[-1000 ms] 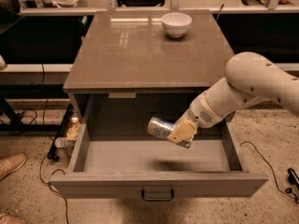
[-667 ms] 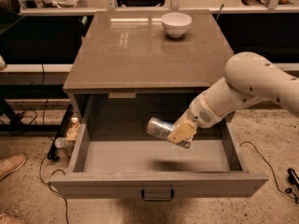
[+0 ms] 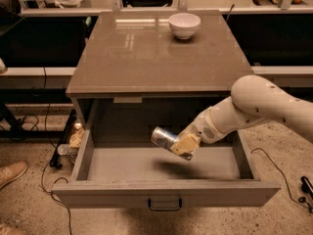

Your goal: Place redbull can into top drawer

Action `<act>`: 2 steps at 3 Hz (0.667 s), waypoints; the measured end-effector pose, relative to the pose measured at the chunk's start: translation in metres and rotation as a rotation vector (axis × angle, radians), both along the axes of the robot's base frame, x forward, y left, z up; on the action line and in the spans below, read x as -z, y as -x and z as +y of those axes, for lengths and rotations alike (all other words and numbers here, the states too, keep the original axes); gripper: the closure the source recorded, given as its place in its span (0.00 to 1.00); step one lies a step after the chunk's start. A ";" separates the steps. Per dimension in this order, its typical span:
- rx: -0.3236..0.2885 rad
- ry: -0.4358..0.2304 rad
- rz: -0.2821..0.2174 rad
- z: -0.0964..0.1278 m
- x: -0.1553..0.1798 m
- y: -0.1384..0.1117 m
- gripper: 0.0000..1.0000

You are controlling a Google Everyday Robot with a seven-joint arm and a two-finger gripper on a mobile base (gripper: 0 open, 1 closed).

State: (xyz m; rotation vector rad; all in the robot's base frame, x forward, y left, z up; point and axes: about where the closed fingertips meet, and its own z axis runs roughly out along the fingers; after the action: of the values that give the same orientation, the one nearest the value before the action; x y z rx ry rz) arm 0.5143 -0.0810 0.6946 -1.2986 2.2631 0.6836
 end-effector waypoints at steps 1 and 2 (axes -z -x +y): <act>0.013 -0.030 -0.014 0.011 0.027 -0.014 0.81; 0.002 -0.048 -0.018 0.026 0.048 -0.027 0.50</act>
Offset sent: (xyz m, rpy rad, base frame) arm 0.0391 0.0352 -0.0613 0.0618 -0.0297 0.0038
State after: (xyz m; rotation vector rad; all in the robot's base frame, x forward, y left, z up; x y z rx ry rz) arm 0.5409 -0.0554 0.6467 -1.2746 2.2197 0.7190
